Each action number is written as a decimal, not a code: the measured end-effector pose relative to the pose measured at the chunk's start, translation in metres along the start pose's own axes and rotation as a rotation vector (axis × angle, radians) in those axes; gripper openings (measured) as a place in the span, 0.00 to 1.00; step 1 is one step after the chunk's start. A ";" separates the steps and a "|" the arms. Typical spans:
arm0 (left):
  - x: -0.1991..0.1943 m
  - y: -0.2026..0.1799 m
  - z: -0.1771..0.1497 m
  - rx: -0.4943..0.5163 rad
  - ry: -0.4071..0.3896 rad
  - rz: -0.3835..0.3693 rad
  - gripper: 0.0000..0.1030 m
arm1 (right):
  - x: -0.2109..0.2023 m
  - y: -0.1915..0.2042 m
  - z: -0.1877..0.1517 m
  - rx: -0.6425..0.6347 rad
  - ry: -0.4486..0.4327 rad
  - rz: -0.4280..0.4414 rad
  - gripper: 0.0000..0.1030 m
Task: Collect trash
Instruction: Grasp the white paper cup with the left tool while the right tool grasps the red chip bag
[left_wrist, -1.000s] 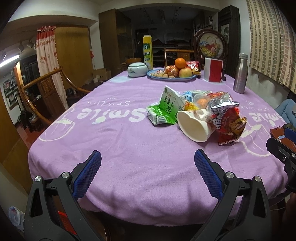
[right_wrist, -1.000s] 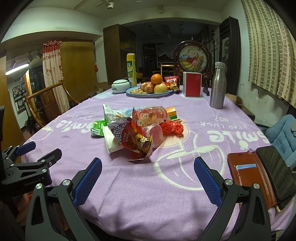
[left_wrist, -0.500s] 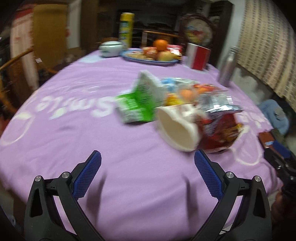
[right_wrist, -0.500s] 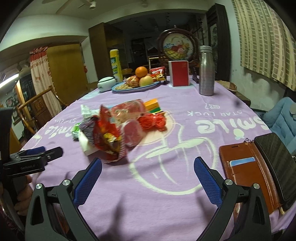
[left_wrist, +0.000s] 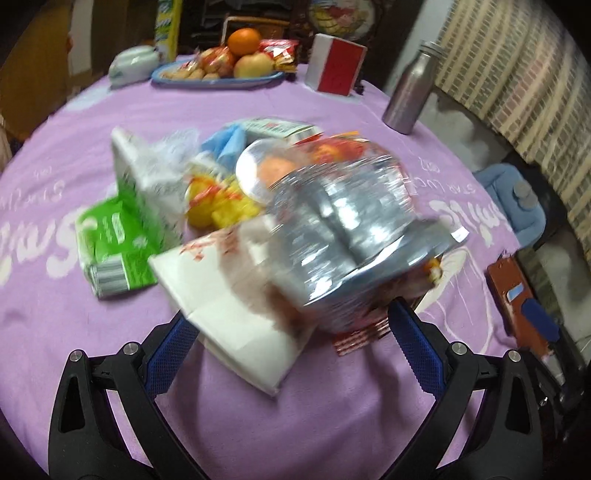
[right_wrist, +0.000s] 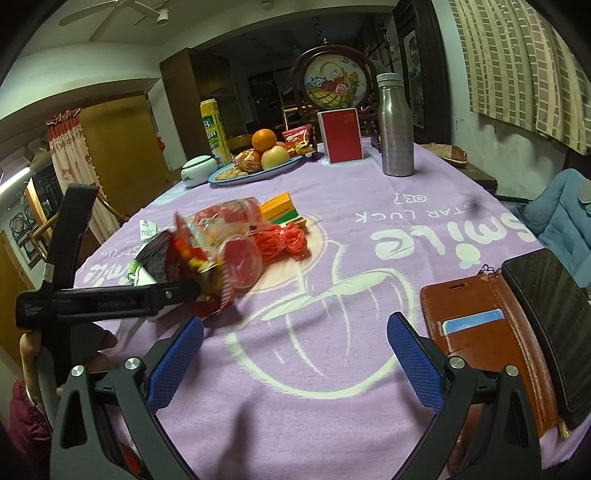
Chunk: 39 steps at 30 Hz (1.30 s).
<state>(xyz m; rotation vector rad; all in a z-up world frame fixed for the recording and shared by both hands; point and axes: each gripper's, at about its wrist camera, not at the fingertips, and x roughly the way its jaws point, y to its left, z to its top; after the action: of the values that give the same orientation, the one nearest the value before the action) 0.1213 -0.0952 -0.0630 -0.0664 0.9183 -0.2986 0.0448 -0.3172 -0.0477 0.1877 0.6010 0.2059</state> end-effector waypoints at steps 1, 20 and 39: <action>-0.004 -0.001 -0.001 0.019 -0.018 0.009 0.93 | 0.000 -0.001 0.002 0.004 0.000 0.002 0.95; -0.056 0.065 -0.039 -0.066 -0.065 0.047 0.93 | 0.077 0.063 0.029 -0.082 0.172 0.184 0.17; 0.028 0.017 0.009 0.074 0.093 0.077 0.93 | 0.042 -0.007 0.019 0.005 0.086 0.122 0.17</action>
<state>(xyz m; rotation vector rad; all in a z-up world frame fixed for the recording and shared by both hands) 0.1481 -0.0876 -0.0818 0.0513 0.9985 -0.2661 0.0905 -0.3160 -0.0561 0.2211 0.6764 0.3315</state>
